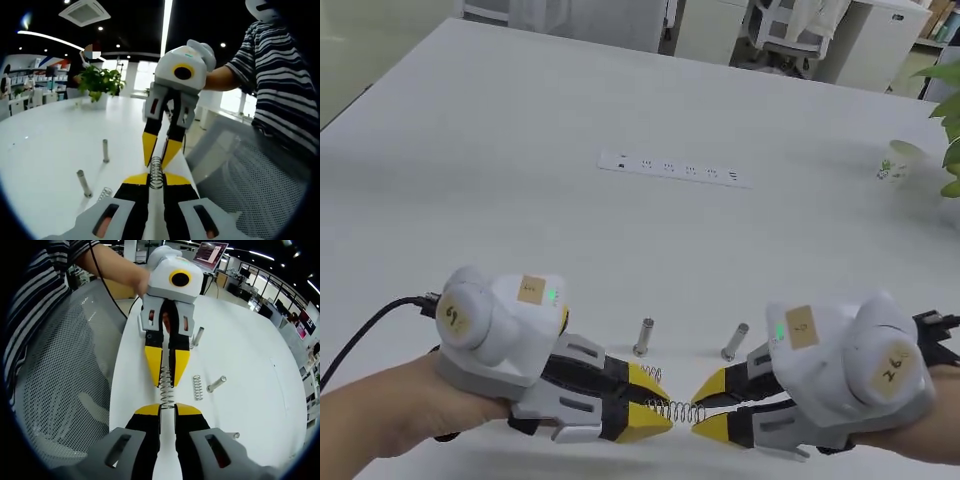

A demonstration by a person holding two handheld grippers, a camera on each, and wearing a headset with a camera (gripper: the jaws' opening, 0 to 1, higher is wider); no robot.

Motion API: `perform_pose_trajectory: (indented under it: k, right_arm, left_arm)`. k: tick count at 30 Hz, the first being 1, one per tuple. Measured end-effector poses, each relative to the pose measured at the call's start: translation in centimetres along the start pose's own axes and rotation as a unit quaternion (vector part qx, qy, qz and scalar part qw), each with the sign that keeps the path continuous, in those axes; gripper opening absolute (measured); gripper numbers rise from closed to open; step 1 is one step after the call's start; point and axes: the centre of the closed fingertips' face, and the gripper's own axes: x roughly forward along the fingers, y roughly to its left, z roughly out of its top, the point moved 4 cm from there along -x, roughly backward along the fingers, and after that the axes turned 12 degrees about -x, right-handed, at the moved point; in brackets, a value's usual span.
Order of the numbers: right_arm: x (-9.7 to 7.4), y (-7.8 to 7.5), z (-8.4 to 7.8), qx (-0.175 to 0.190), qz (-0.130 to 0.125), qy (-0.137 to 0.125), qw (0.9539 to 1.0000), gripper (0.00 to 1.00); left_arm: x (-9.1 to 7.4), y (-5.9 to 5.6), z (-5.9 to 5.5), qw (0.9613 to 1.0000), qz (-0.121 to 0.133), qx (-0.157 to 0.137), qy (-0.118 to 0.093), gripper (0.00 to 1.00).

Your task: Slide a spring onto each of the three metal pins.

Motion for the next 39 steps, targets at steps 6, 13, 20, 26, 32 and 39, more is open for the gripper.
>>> perform_pose_trajectory:
  k: [6, 13, 20, 26, 32, 39]
  right_arm:
    - [-0.9, -0.3, 0.6, -0.009, -0.017, -0.020, 0.9996, 0.07]
    - [-1.6, -0.6, 2.0, -0.015, -0.022, -0.043, 0.9987, 0.07]
    - [-1.7, -0.8, 2.6, -0.014, -0.022, -0.059, 0.9979, 0.07]
    - [-1.8, -1.0, 3.0, -0.008, -0.023, -0.072, 0.9971, 0.07]
    - [-2.0, -1.1, 3.7, 0.001, -0.021, -0.094, 0.9953, 0.07]
    - [-2.0, -1.2, 4.6, 0.004, -0.029, -0.114, 0.9931, 0.07]
  left_arm:
    - [-0.2, 0.1, 0.1, 1.0000, 0.003, -0.003, -0.002, 0.02]
    - [-0.1, 0.1, -0.3, 0.9999, 0.006, 0.006, 0.011, 0.02]
    - [-0.2, 0.0, -0.3, 0.9999, 0.008, 0.008, 0.013, 0.02]
    - [-0.3, 0.0, -0.2, 0.9998, 0.011, 0.009, 0.011, 0.02]
    - [-0.3, -0.2, -0.2, 0.9998, 0.011, 0.013, 0.013, 0.02]
    - [-0.3, -0.1, -0.2, 0.9997, 0.014, 0.015, 0.014, 0.02]
